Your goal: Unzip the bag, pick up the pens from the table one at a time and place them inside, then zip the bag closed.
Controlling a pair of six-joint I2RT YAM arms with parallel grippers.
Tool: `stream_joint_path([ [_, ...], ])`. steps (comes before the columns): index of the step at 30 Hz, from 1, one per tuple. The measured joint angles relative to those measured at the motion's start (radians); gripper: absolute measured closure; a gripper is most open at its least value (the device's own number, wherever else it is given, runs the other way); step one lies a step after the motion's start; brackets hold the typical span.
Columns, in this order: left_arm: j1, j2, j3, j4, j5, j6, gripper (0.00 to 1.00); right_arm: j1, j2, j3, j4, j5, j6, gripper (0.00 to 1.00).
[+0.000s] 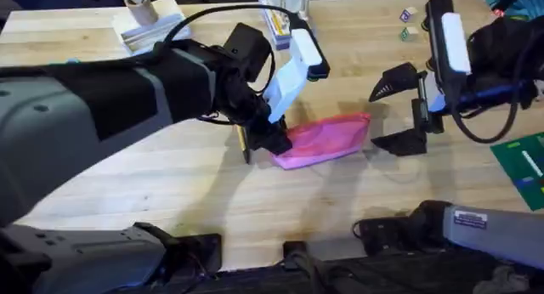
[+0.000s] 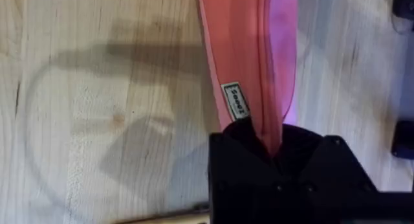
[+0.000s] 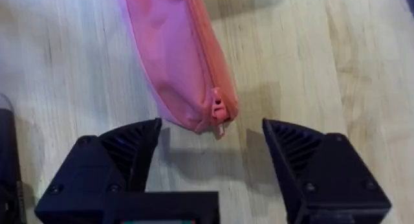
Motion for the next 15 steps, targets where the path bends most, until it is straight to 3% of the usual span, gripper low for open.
stream_joint_path([
  [8, 0.0, 0.0, 0.0, 0.0, 0.0, 0.0, 0.957, 0.003, 0.014, 0.0, 0.006, -0.036, 0.0, 0.257],
  [15, 0.0, 0.0, 0.0, 0.0, 0.0, 0.0, 0.957, 0.003, 0.015, 0.0, 0.013, -0.038, 0.0, 0.389],
])
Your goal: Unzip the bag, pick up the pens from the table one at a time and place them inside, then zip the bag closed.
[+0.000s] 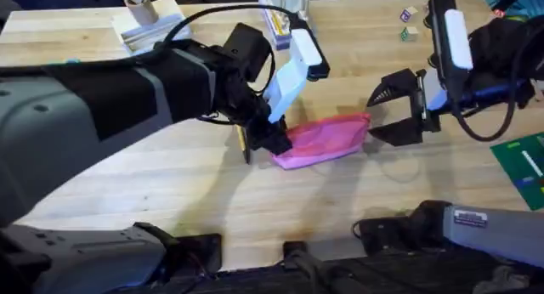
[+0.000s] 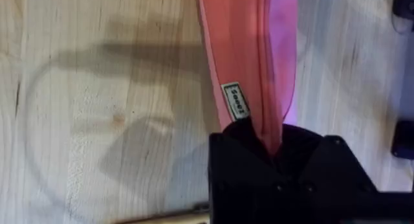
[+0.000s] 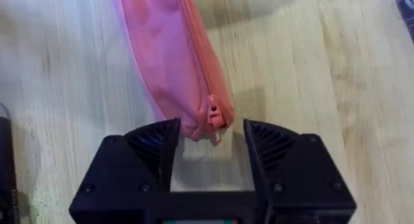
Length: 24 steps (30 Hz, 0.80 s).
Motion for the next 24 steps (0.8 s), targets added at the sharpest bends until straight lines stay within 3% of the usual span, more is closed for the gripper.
stream_joint_path([
  [10, 0.0, 0.0, 0.0, 0.0, 0.0, 0.0, 0.957, 0.006, 0.031, 0.001, 0.006, -0.023, 0.0, 0.582],
  [13, 0.0, 0.0, 0.0, 0.0, 0.0, 0.0, 0.956, 0.008, 0.034, 0.001, 0.002, -0.022, 0.0, 0.859],
  [15, 0.0, 0.0, 0.0, 0.001, -0.001, 0.0, 0.956, 0.008, 0.034, 0.001, 0.0, -0.022, 0.001, 0.956],
  [24, 0.0, 0.0, 0.0, 0.002, -0.002, 0.0, 0.956, 0.008, 0.033, 0.001, -0.005, -0.022, 0.0, 0.972],
])
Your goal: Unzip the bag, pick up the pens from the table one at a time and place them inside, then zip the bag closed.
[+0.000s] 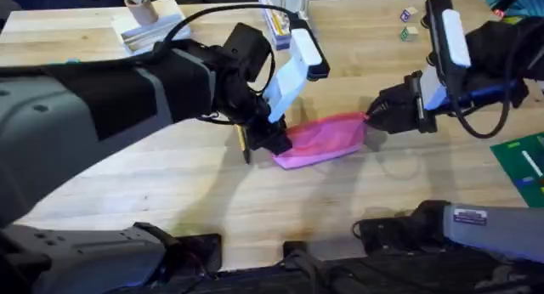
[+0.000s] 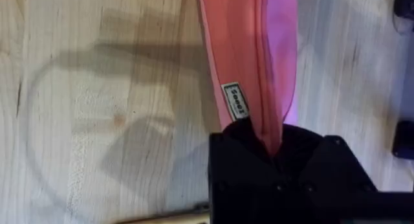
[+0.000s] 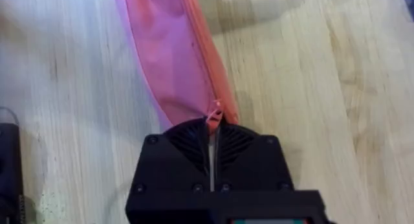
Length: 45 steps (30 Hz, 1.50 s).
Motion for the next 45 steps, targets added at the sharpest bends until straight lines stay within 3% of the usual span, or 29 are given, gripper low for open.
stream_joint_path([
  [15, 0.0, 0.0, 0.0, 0.006, -0.002, 0.0, 0.957, 0.0, -0.194, 0.0, -0.071, 0.013, 0.0, 0.971],
  [21, 0.0, 0.0, 0.0, 0.007, -0.002, 0.0, 0.957, 0.044, -0.215, 0.0, -0.069, 0.023, 0.0, 0.97],
  [31, 0.0, 0.0, 0.0, 0.009, -0.002, 0.0, 0.957, 0.262, -0.215, 0.0, 0.023, 0.018, 0.02, 0.97],
  [45, 0.002, 0.0, 0.0, 0.012, -0.004, 0.0, 0.957, 0.595, -0.154, 0.0, 0.283, 0.03, 0.235, 0.97],
])
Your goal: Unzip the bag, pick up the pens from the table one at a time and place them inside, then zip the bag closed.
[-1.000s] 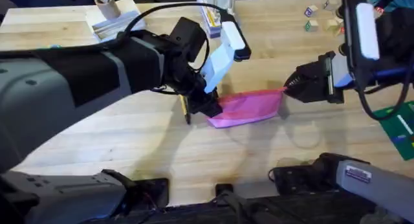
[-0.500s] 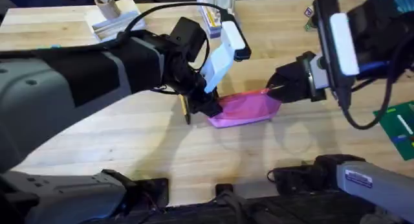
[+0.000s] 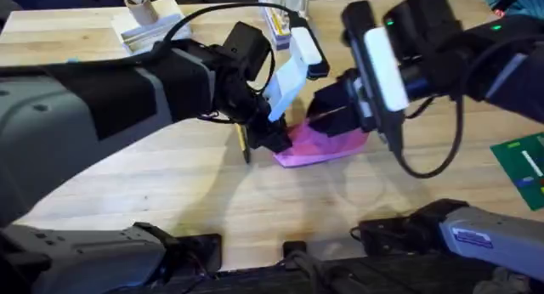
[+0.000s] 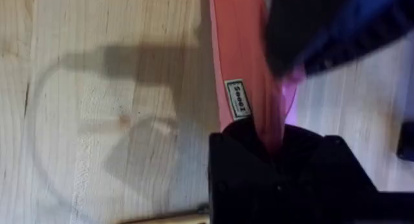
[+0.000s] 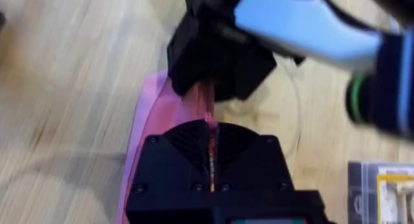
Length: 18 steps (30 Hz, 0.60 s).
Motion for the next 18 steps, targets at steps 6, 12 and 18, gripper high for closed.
stream_joint_path([
  [6, 0.0, 0.0, 0.0, -0.003, 0.003, 0.0, 0.957, 0.112, 0.017, 0.0, 0.057, 0.005, 0.075, 0.97],
  [12, 0.0, 0.0, 0.0, -0.003, 0.003, 0.0, 0.957, 0.119, 0.017, 0.0, 0.064, 0.011, 0.123, 0.9],
  [18, 0.0, 0.0, 0.0, -0.001, 0.003, 0.0, 0.957, 0.097, -0.001, 0.0, 0.068, -0.018, 0.142, 0.782],
])
